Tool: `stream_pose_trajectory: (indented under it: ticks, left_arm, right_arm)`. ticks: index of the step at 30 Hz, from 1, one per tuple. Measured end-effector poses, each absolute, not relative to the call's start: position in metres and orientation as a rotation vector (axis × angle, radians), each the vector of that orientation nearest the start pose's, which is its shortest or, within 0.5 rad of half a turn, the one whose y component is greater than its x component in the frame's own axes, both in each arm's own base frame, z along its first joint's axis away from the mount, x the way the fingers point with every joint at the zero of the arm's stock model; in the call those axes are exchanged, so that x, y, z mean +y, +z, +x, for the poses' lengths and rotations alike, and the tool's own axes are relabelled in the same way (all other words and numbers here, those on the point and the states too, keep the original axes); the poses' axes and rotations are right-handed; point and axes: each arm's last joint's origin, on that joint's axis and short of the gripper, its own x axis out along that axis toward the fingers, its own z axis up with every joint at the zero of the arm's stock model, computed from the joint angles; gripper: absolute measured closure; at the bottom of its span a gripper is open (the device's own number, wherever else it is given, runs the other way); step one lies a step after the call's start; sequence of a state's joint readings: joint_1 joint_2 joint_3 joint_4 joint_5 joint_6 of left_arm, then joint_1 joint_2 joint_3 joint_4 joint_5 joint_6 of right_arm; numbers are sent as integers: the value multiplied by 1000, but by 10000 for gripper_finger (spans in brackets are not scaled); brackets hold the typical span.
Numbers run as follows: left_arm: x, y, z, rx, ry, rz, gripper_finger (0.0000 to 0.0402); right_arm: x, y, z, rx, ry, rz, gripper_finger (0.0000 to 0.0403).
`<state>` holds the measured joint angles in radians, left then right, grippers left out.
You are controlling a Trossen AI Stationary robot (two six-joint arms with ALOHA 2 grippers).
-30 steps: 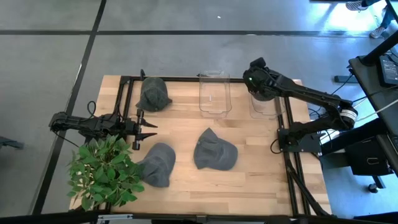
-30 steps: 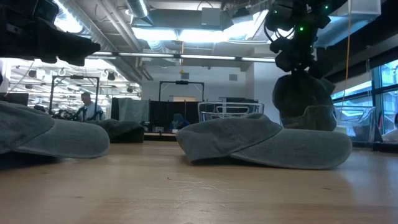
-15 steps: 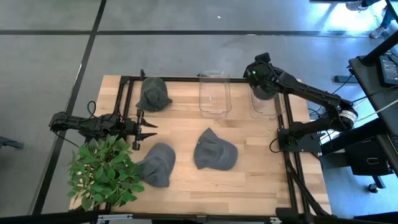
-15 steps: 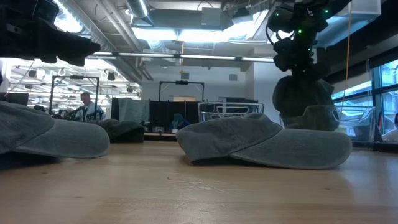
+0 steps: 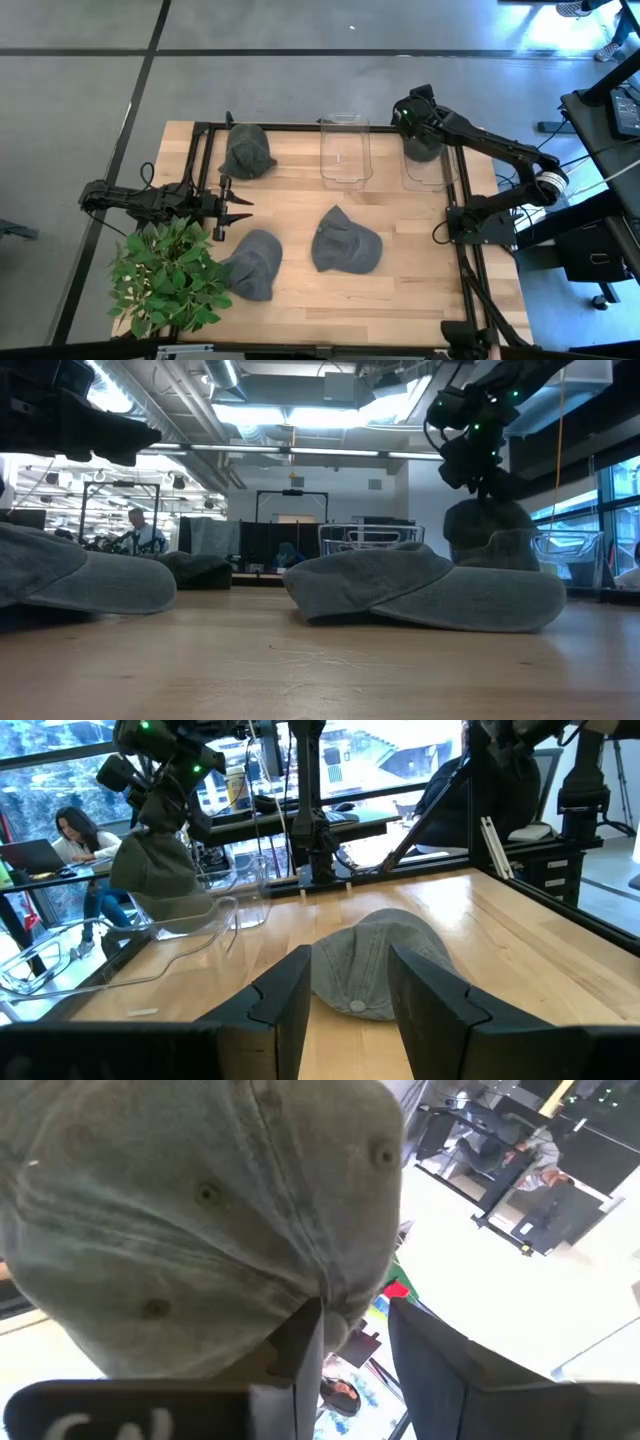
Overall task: Pick & Place hat
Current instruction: Put the bottom black cap into the right transparent bin, then put the black cap into the right transparent bin
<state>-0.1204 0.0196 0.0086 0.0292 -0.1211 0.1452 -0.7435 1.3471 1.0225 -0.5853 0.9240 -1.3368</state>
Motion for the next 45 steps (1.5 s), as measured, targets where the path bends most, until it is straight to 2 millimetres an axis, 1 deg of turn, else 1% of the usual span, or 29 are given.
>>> stream_pose_trajectory:
  ticks: [3, 7, 10, 13, 16, 18, 20, 24, 26, 27, 29, 31, 35, 37, 39, 45]
  left_arm:
    - [-8, 168, 98, -18, 2, 143, 272]
    - [-8, 168, 98, -18, 2, 143, 272]
    - [-8, 168, 98, -18, 2, 143, 272]
    - [-8, 168, 98, -18, 10, 150, 272]
    - [-7, 168, 98, -19, 38, 190, 272]
    - [-7, 169, 98, -20, 53, 200, 272]
    - [-7, 169, 98, -22, 65, 198, 272]
    - [-6, 169, 98, -23, 75, 189, 272]
    - [-6, 169, 98, -24, 75, 162, 272]
    - [-6, 169, 98, -25, 77, 146, 272]
    - [-6, 169, 98, -29, 87, 131, 272]
    - [-5, 170, 98, -34, 101, 128, 272]
    - [-5, 170, 98, -35, 126, 100, 272]
    - [-5, 170, 98, -38, 128, 72, 272]
    - [-5, 170, 98, -41, 127, 51, 272]
    - [-5, 170, 98, -46, 124, -27, 272]
  right_arm:
    - [-202, 270, 183, 1862, -651, -1001, 284]
    - [-211, 272, 187, 1811, -746, -1000, 284]
    - [-216, 276, 189, 1763, -828, -998, 284]
    - [-217, 283, 190, 1713, -949, -979, 284]
    - [-209, 290, 195, 1638, -1013, -972, 284]
    - [-204, 298, 199, 1541, -1087, -924, 284]
    - [-198, 305, 202, 1416, -1211, -834, 284]
    - [-180, 316, 208, 1115, -1551, -597, 284]
    - [-170, 317, 210, 1012, -1653, -529, 284]
    - [-165, 317, 211, 976, -1668, -508, 284]
    - [-156, 314, 214, 926, -1628, -466, 284]
    - [-148, 310, 219, 849, -1514, -366, 288]
    - [-135, 301, 232, 724, -1183, -77, 301]
    - [-127, 299, 240, 688, -1001, 44, 305]
    - [-119, 298, 246, 680, -825, 119, 306]
    - [-93, 292, 255, 744, -337, 217, 304]
